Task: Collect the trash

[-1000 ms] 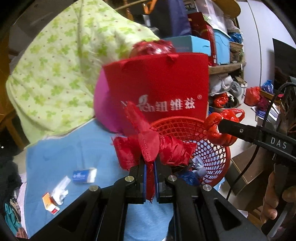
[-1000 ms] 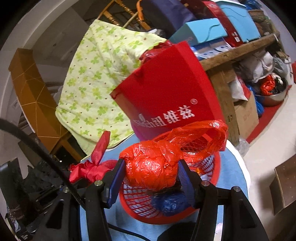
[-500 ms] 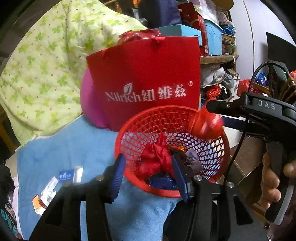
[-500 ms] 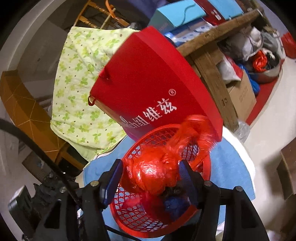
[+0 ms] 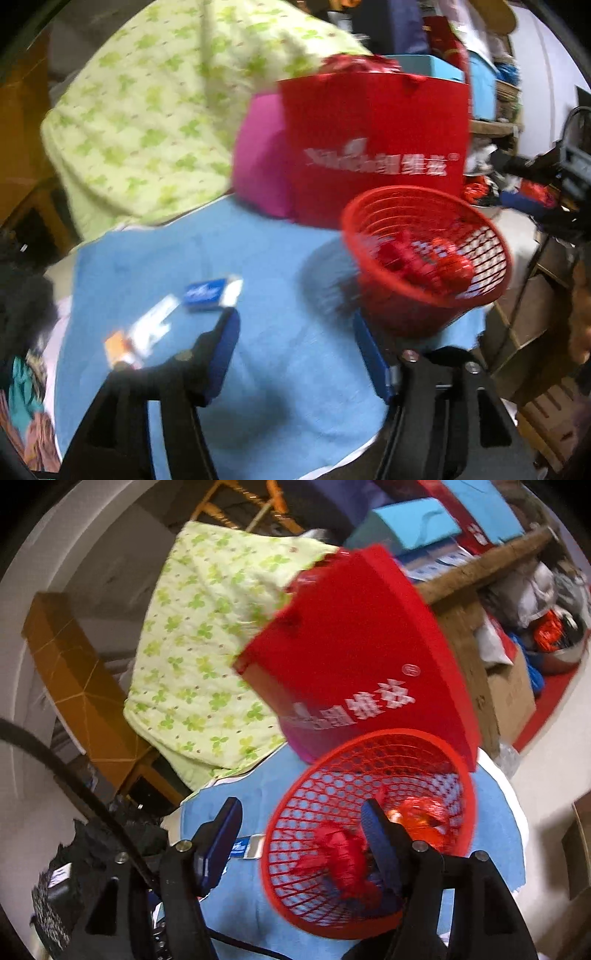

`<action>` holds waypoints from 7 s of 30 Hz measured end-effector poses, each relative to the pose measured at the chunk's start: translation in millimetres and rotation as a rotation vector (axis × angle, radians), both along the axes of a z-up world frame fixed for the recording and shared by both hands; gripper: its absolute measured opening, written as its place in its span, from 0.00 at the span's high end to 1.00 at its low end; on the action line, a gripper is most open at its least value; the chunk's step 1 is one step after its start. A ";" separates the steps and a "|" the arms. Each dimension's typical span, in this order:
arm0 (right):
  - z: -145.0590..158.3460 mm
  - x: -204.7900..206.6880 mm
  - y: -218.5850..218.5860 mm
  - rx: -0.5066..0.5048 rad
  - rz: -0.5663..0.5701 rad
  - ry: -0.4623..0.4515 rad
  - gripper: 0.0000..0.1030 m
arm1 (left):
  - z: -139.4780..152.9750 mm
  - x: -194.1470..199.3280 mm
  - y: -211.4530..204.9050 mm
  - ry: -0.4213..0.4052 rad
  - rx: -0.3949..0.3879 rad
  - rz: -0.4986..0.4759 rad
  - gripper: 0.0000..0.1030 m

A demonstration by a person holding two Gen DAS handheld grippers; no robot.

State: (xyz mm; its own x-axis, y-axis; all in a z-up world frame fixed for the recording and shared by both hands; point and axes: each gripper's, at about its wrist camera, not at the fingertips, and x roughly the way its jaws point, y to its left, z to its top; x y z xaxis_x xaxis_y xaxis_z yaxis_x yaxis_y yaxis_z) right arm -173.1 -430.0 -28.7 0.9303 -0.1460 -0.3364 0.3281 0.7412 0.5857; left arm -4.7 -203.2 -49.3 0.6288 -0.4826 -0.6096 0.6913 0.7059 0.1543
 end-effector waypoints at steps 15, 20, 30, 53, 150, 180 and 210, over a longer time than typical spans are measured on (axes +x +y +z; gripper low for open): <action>20.6 58.1 102.2 -0.107 0.263 0.004 0.32 | -31.6 23.8 145.6 0.024 0.007 0.318 0.33; 15.4 75.8 136.5 -0.141 0.345 0.041 0.32 | -38.7 25.9 167.4 0.035 -0.014 0.347 0.33; -12.6 111.7 181.1 -0.154 0.459 0.141 0.32 | -62.4 38.4 202.0 0.095 -0.029 0.419 0.33; -79.5 262.8 239.9 -0.078 0.611 0.306 0.32 | -103.2 77.5 257.2 0.194 -0.080 0.519 0.33; -112.0 212.6 159.3 -0.020 0.521 0.352 0.72 | -99.6 297.4 82.5 0.468 0.060 0.295 0.63; -14.3 132.4 208.6 -0.206 0.488 0.180 0.72 | 36.8 52.7 145.0 -0.048 -0.061 0.416 0.63; -1.9 101.3 179.2 -0.167 0.442 0.101 0.72 | 33.9 8.0 105.6 -0.062 -0.011 0.348 0.62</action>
